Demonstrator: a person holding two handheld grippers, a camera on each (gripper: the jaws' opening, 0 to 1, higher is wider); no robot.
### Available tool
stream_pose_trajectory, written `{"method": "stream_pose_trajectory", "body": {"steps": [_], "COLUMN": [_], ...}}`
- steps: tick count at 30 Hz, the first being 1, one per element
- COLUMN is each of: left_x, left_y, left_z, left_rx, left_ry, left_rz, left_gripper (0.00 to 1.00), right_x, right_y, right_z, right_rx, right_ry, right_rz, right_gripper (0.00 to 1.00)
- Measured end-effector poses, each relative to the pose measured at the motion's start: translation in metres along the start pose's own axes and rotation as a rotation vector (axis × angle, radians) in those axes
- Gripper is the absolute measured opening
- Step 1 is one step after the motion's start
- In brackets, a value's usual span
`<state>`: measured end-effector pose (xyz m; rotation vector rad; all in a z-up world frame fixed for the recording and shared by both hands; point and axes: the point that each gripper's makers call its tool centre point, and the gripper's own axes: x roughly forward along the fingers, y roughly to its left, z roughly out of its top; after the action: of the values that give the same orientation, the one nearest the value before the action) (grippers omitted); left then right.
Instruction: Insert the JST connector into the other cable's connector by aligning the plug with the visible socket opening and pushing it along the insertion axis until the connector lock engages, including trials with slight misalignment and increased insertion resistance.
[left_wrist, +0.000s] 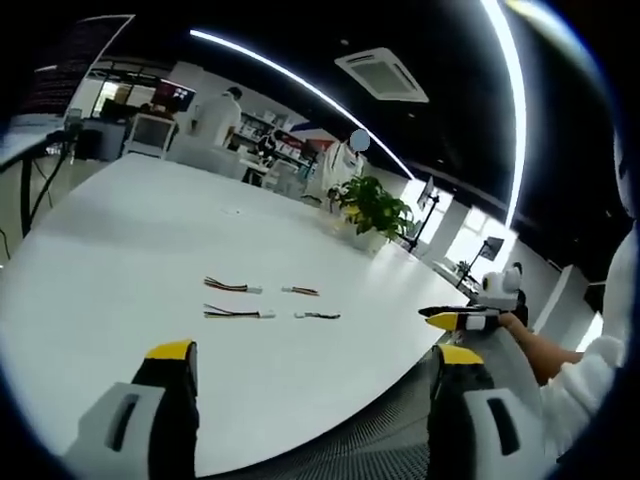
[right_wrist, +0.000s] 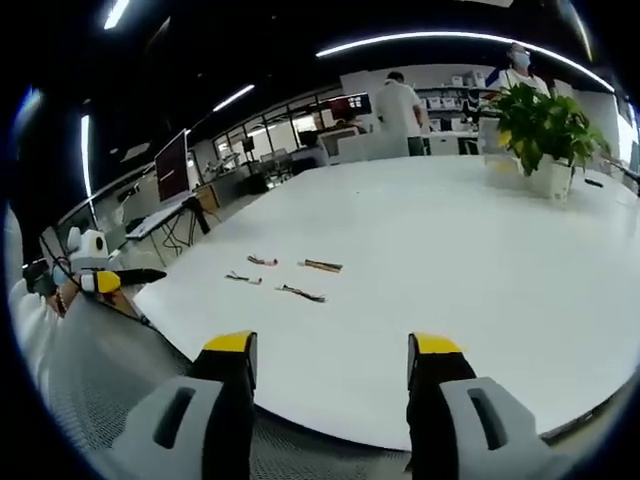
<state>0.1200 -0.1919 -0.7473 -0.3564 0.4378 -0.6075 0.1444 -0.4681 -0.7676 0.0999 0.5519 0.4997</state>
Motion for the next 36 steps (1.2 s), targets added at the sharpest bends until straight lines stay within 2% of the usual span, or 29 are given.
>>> {"method": "stream_pose_trajectory", "body": {"steps": [4, 8, 11, 16, 22, 25, 29, 34, 36], "left_x": [-0.002, 0.001, 0.005, 0.011, 0.021, 0.027, 0.035, 0.048, 0.053], "left_y": [0.0, 0.0, 0.006, 0.01, 0.015, 0.02, 0.02, 0.018, 0.019], "left_z": [0.01, 0.021, 0.023, 0.035, 0.058, 0.07, 0.09, 0.114, 0.125], "left_rx": [0.029, 0.105, 0.102, 0.121, 0.181, 0.258, 0.282, 0.327, 0.345], "left_ry": [0.006, 0.005, 0.022, 0.008, 0.003, 0.03, 0.024, 0.034, 0.011], "left_rz": [0.009, 0.003, 0.005, 0.017, 0.021, 0.03, 0.014, -0.018, -0.016], "left_gripper": [0.99, 0.99, 0.99, 0.99, 0.99, 0.99, 0.99, 0.98, 0.96], "right_x": [-0.002, -0.004, -0.003, 0.005, 0.02, 0.026, 0.033, 0.041, 0.044], "right_y": [-0.007, -0.016, -0.018, -0.016, -0.007, -0.001, 0.003, 0.013, 0.016], "right_z": [0.013, 0.025, 0.035, 0.053, 0.072, 0.081, 0.095, 0.125, 0.134], "right_rx": [-0.026, -0.058, -0.082, -0.127, -0.182, -0.21, -0.25, -0.299, -0.31], "right_ry": [-0.016, -0.026, -0.036, -0.042, -0.049, -0.047, -0.051, -0.108, -0.123], "right_rz": [-0.017, -0.028, -0.026, -0.005, 0.037, 0.059, 0.087, 0.129, 0.145], "right_gripper": [0.57, 0.57, 0.57, 0.57, 0.57, 0.56, 0.57, 0.54, 0.52]}}
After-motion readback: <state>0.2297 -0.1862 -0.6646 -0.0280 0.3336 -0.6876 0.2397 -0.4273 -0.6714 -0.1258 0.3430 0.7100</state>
